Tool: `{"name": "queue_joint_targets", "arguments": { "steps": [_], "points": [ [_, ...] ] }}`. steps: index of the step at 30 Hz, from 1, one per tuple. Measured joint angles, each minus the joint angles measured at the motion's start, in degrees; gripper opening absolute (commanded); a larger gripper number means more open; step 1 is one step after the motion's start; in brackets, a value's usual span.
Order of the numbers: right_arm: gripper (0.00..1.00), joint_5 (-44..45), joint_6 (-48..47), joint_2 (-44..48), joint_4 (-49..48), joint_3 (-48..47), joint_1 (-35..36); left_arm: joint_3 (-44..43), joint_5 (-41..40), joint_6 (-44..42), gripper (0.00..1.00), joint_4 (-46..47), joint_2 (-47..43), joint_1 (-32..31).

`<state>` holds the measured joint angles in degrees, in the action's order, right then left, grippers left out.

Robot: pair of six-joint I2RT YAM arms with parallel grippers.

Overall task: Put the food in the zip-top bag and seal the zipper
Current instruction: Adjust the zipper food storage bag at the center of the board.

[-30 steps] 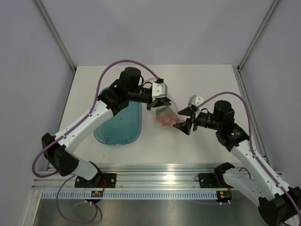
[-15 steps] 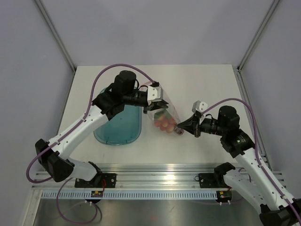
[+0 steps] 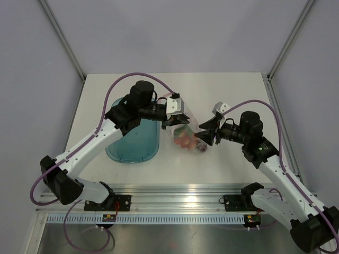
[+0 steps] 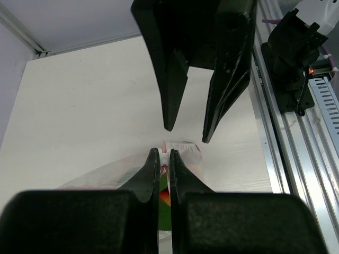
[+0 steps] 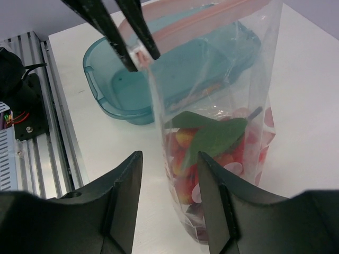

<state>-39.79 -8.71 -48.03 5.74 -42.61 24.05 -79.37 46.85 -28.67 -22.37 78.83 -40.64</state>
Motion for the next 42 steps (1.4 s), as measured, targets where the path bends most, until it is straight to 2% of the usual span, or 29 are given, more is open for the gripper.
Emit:
{"name": "queue_joint_targets", "arguments": {
  "steps": [5,10,12,14,15,16,24,36,42],
  "points": [
    [0.58,0.2,0.2,-5.3,-1.9,-2.1,1.3,0.0,0.5,0.1,0.00,0.0,0.0,0.0],
    [0.58,1.8,0.2,-7.6,-5.3,-4.1,4.1,0.0,0.6,0.1,0.00,0.0,0.0,0.0],
    [0.54,2.9,0.2,-9.1,-6.6,-5.0,5.5,0.0,0.8,0.1,0.00,0.0,0.0,0.0],
    [0.40,3.8,0.0,-11.1,-7.8,-6.0,7.3,0.0,0.9,0.1,0.00,0.0,0.0,0.0],
    [0.10,4.3,-0.2,-12.0,-8.2,-6.4,8.1,0.0,0.9,0.1,0.00,0.0,0.0,0.0],
    [0.00,4.7,-0.4,-12.8,-8.8,-6.7,8.7,0.0,1.0,0.1,0.00,0.0,0.0,0.0],
    [0.00,8.5,0.0,-12.7,-10.7,-6.0,10.2,0.0,0.8,-0.2,0.00,0.6,0.0,0.4],
    [0.00,13.4,-3.5,-3.5,-8.8,-2.1,10.8,0.0,2.0,-2.7,0.00,1.1,0.0,-0.6],
    [0.00,14.6,-4.9,-0.3,-7.1,-1.0,10.7,-0.2,2.5,-4.3,0.00,-2.0,0.0,0.6]
  ]
}}
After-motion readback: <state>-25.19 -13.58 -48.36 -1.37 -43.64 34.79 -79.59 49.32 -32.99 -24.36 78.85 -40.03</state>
